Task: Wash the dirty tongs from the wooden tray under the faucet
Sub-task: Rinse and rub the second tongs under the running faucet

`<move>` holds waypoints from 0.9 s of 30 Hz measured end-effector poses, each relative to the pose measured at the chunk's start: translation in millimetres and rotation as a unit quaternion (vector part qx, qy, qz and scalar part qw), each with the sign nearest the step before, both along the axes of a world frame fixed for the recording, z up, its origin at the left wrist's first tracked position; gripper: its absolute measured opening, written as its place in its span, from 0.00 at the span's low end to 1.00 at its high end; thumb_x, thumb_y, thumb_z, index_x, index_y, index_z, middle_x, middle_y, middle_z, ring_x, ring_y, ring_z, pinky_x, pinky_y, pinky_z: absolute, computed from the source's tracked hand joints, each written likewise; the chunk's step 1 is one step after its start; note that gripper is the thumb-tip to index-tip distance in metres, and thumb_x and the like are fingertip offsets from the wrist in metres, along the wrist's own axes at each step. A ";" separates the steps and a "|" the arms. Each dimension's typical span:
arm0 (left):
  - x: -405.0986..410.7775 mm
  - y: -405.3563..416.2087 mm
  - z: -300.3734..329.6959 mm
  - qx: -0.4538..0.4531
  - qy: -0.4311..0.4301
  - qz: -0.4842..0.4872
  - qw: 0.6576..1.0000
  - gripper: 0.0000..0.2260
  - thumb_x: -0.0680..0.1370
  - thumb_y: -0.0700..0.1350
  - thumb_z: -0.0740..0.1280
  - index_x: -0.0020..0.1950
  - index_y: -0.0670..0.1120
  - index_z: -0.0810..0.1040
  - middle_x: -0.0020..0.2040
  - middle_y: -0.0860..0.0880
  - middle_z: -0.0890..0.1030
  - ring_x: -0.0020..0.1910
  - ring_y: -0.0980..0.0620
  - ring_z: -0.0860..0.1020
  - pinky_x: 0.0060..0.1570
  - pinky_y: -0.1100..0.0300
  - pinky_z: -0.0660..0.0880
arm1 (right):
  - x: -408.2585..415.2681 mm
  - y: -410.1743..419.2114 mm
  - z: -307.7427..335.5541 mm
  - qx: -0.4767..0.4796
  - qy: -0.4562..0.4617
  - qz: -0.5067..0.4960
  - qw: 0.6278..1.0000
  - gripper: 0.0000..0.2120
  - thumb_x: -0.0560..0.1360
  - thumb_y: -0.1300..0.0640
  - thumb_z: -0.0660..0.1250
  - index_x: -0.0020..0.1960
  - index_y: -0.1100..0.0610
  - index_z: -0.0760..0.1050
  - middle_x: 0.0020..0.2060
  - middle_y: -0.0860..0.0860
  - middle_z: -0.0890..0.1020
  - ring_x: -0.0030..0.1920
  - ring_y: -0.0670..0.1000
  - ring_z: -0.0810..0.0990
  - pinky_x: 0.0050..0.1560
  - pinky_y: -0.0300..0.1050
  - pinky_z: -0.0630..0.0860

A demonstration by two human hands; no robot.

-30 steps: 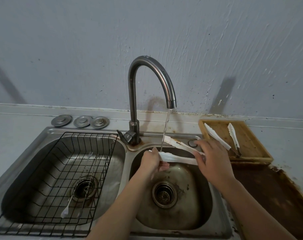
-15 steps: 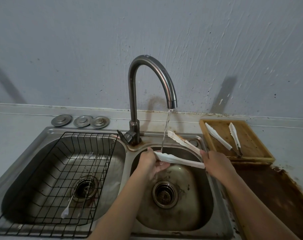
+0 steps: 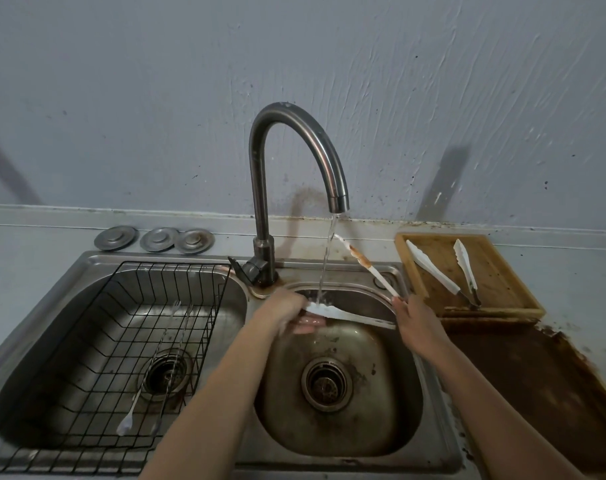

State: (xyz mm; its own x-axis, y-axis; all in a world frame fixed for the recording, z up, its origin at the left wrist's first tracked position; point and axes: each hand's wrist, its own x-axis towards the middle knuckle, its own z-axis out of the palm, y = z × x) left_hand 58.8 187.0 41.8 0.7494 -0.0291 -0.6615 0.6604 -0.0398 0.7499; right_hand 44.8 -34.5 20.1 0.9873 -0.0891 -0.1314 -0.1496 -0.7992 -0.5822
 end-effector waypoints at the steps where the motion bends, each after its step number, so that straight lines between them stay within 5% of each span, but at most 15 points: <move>1: 2.8 1.6 2.8 0.030 -0.019 0.000 0.999 0.07 0.80 0.37 0.58 0.49 0.36 0.75 0.34 0.41 0.82 0.24 0.52 0.81 0.24 0.62 0.78 | -3.2 3.7 -0.8 0.016 -0.003 0.002 1.000 0.15 0.80 0.48 0.50 0.45 0.57 0.69 0.34 0.51 0.74 0.33 0.48 0.73 0.35 0.41 0.71; 4: 8.1 4.3 13.1 0.100 -0.085 0.004 0.991 0.06 0.79 0.39 0.62 0.47 0.36 0.76 0.34 0.41 0.81 0.25 0.53 0.80 0.26 0.62 0.77 | -11.2 13.9 -7.5 0.121 -0.028 0.008 0.992 0.16 0.80 0.48 0.49 0.41 0.55 0.68 0.34 0.50 0.72 0.36 0.48 0.72 0.39 0.42 0.69; 8: 12.0 3.7 22.0 0.148 -0.180 0.039 0.972 0.08 0.77 0.42 0.66 0.48 0.37 0.77 0.43 0.40 0.81 0.36 0.45 0.83 0.42 0.51 0.82 | -17.7 24.5 -13.0 0.214 -0.074 0.003 0.974 0.17 0.80 0.50 0.50 0.43 0.60 0.69 0.34 0.52 0.70 0.38 0.52 0.70 0.41 0.49 0.69; 13: 10.6 4.4 28.3 0.149 -0.200 0.060 0.967 0.11 0.78 0.42 0.65 0.56 0.39 0.79 0.50 0.40 0.80 0.41 0.46 0.82 0.38 0.54 0.82 | -17.7 26.9 -20.5 0.253 -0.084 0.007 0.964 0.23 0.73 0.40 0.48 0.45 0.56 0.72 0.44 0.58 0.76 0.47 0.56 0.76 0.50 0.51 0.74; 18: 9.2 4.1 32.5 0.132 -0.217 0.032 0.967 0.09 0.80 0.41 0.60 0.46 0.42 0.79 0.53 0.40 0.78 0.52 0.42 0.79 0.45 0.50 0.82 | -17.8 26.0 -24.8 0.269 -0.075 0.018 0.960 0.20 0.74 0.40 0.47 0.45 0.50 0.72 0.49 0.57 0.77 0.52 0.54 0.76 0.55 0.48 0.74; 22: 5.1 6.4 29.0 0.001 -0.144 -0.018 0.989 0.11 0.80 0.34 0.56 0.45 0.40 0.76 0.52 0.38 0.77 0.52 0.43 0.79 0.46 0.54 0.81 | -20.4 16.6 -24.7 0.247 -0.070 0.010 0.966 0.14 0.80 0.52 0.48 0.44 0.51 0.71 0.47 0.58 0.76 0.50 0.58 0.76 0.53 0.55 0.74; 24: 1.3 5.4 24.3 -0.097 -0.093 -0.011 0.991 0.12 0.79 0.30 0.53 0.49 0.38 0.75 0.51 0.38 0.77 0.51 0.44 0.78 0.48 0.54 0.78 | -21.8 8.2 -23.9 0.219 -0.065 0.015 0.973 0.14 0.80 0.52 0.48 0.46 0.52 0.71 0.45 0.57 0.76 0.48 0.55 0.76 0.49 0.49 0.73; 27: -0.8 -5.9 7.7 -0.106 -0.092 0.040 0.989 0.12 0.76 0.25 0.57 0.50 0.37 0.75 0.45 0.39 0.80 0.45 0.45 0.80 0.45 0.55 0.81 | -22.0 -0.2 -20.9 0.178 -0.066 0.030 0.981 0.13 0.80 0.52 0.50 0.48 0.55 0.71 0.39 0.53 0.74 0.40 0.52 0.74 0.38 0.40 0.69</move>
